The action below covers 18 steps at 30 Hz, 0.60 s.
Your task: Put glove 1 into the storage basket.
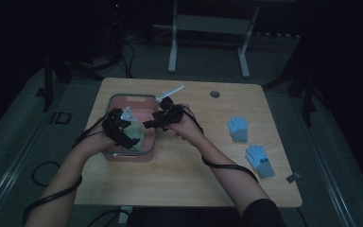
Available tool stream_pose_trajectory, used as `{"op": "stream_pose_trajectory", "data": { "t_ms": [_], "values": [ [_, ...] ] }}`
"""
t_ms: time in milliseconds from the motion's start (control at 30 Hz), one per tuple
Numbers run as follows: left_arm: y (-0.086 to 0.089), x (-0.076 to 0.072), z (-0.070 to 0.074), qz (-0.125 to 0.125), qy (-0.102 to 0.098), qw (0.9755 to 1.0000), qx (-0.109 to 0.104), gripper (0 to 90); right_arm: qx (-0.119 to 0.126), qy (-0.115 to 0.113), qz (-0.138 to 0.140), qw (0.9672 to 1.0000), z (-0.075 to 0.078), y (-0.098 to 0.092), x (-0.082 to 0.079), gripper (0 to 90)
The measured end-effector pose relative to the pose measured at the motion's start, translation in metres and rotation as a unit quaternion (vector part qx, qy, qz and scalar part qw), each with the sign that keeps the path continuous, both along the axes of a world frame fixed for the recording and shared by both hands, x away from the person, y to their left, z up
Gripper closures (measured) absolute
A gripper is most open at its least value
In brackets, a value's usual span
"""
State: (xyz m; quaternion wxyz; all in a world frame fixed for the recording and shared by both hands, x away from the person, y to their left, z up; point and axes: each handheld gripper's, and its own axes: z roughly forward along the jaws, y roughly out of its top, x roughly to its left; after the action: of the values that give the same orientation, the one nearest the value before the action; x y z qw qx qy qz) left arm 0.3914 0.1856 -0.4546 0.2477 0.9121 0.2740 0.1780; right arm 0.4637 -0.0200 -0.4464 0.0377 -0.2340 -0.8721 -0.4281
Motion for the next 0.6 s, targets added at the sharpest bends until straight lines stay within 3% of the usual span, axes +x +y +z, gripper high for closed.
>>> {"op": "stream_pose_trajectory", "data": {
  "t_ms": [167, 233, 267, 467, 600],
  "values": [
    [-0.015, -0.006, 0.004, 0.0, -0.012, 0.9994, -0.031, 4.1, 0.007, -0.004, -0.008, 0.9999, 0.003, -0.022, -0.003, 24.4],
    [-0.015, -0.006, 0.004, 0.0, -0.012, 0.9994, -0.031, 4.1, 0.006, -0.005, -0.011, 0.9999, 0.002, -0.026, -0.003, 24.4],
    [-0.023, -0.01, 0.006, -0.006, -0.017, 0.9984, -0.054, 4.1, 0.007, -0.008, -0.012, 0.9999, 0.001, -0.034, -0.005, 19.8],
    [-0.045, -0.018, 0.007, -0.023, -0.031, 0.9963, -0.076, 4.1, 0.001, -0.023, -0.023, 0.9995, -0.001, -0.056, -0.008, 18.6],
    [-0.058, -0.021, 0.007, -0.026, -0.032, 0.9966, -0.072, 3.6, -0.004, -0.042, -0.032, 0.9986, -0.002, -0.068, -0.011, 19.1]
  ]
}}
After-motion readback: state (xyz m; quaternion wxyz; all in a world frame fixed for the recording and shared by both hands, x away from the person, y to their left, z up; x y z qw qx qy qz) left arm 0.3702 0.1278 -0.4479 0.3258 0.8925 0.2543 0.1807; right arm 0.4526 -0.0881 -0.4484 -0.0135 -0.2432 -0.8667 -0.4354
